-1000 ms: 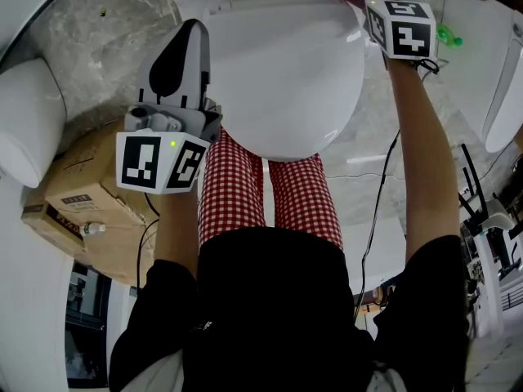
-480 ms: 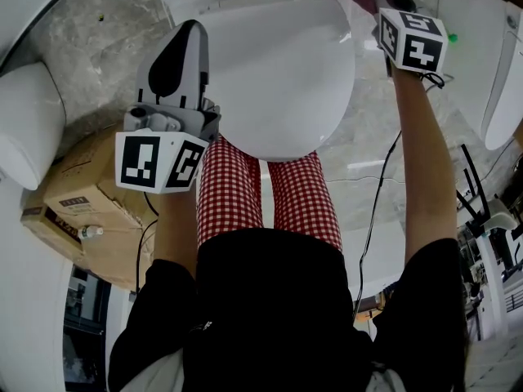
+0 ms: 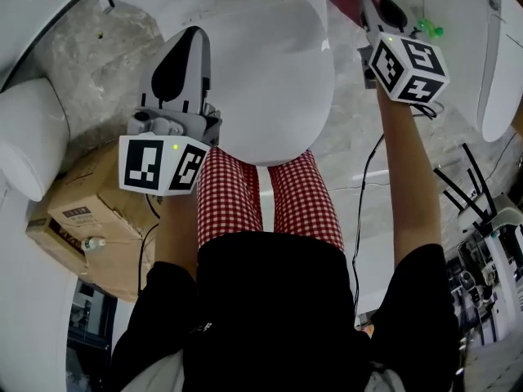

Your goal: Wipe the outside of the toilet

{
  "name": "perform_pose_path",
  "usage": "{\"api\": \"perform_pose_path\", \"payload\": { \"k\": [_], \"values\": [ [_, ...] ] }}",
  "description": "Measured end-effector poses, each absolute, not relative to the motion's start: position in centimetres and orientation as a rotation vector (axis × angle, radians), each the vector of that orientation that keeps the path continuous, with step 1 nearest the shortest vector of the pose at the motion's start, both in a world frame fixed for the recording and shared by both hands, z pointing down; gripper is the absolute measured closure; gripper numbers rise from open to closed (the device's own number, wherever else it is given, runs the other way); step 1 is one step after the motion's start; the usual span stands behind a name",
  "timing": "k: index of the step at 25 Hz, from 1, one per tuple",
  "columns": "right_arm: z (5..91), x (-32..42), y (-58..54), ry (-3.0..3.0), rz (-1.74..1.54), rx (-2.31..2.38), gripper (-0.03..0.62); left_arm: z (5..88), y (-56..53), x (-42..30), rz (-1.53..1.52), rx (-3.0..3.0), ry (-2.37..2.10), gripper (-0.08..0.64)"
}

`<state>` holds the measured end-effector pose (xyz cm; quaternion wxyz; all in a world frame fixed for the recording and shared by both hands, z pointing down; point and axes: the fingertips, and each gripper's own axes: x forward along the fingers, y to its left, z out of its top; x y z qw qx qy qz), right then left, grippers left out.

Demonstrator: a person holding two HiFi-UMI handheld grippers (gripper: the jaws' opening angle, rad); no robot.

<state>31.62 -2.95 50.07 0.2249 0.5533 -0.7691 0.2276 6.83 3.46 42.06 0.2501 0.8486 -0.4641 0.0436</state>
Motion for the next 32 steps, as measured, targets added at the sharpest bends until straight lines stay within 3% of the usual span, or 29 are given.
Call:
{"api": "perform_pose_path", "payload": {
  "k": [16, 22, 32],
  "values": [
    [28.6, 32.5, 6.7, -2.890, 0.330, 1.671, 0.537, 30.5, 7.0, 13.2, 0.064, 2.541, -1.174, 0.551],
    [20.9, 32.9, 12.5, -3.118, 0.346, 1.885, 0.537, 25.9, 9.3, 12.8, 0.050, 2.656, -1.111, 0.551],
    [6.3, 30.8, 23.9, -3.413, 0.101, 1.797, 0.537, 18.7, 17.0, 13.4, 0.025, 2.641, -0.989, 0.551]
  ]
}}
